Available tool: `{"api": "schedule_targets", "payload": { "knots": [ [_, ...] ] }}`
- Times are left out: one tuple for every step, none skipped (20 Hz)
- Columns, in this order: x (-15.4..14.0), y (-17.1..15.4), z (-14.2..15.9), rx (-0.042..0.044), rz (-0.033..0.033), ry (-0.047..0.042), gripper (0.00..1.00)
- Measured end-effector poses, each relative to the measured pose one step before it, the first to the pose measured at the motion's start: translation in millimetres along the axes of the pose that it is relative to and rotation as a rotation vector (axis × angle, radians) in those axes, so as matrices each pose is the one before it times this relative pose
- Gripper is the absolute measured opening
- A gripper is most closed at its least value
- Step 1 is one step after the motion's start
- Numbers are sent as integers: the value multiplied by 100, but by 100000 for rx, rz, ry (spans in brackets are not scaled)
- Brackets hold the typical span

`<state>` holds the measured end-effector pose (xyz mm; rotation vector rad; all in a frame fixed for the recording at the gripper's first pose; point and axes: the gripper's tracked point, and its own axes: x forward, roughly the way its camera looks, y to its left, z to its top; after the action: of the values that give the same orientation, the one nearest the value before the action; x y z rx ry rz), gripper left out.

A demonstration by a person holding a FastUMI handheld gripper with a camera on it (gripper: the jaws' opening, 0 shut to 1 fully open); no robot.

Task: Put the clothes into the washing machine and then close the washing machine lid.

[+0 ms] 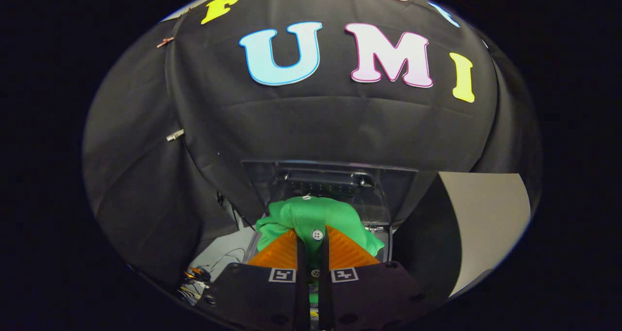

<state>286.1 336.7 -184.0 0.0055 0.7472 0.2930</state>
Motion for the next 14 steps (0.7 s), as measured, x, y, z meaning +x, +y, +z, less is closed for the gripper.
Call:
{"api": "schedule_targets", "payload": {
  "knots": [
    [1161, 122, -845, -307, -501, 266, 12],
    [1228, 23, -824, -200, -462, 96, 11],
    [1236, 106, -804, -136, -594, 121, 12],
    [1138, 21, -818, -269, -610, 70, 12],
    [1133, -1, -998, -223, -779, -201, 11],
    [1068, -109, -831, -947, -1001, -293, 11],
    [1148, -221, -815, -1062, -994, -303, 12],
    [958, -114, -1051, -436, -1155, -95, 12],
    [1017, -49, -881, -283, -616, -3, 12],
    [1066, -32, -1099, -122, -440, 247, 11],
    [859, -129, -1066, 89, -290, 464, 11],
    [1072, -216, -1259, 11, -381, 1110, 12],
    [642, -142, -873, 47, -522, 1173, 11],
    [616, -205, -867, 175, -621, 1309, 12]
  ]
}}
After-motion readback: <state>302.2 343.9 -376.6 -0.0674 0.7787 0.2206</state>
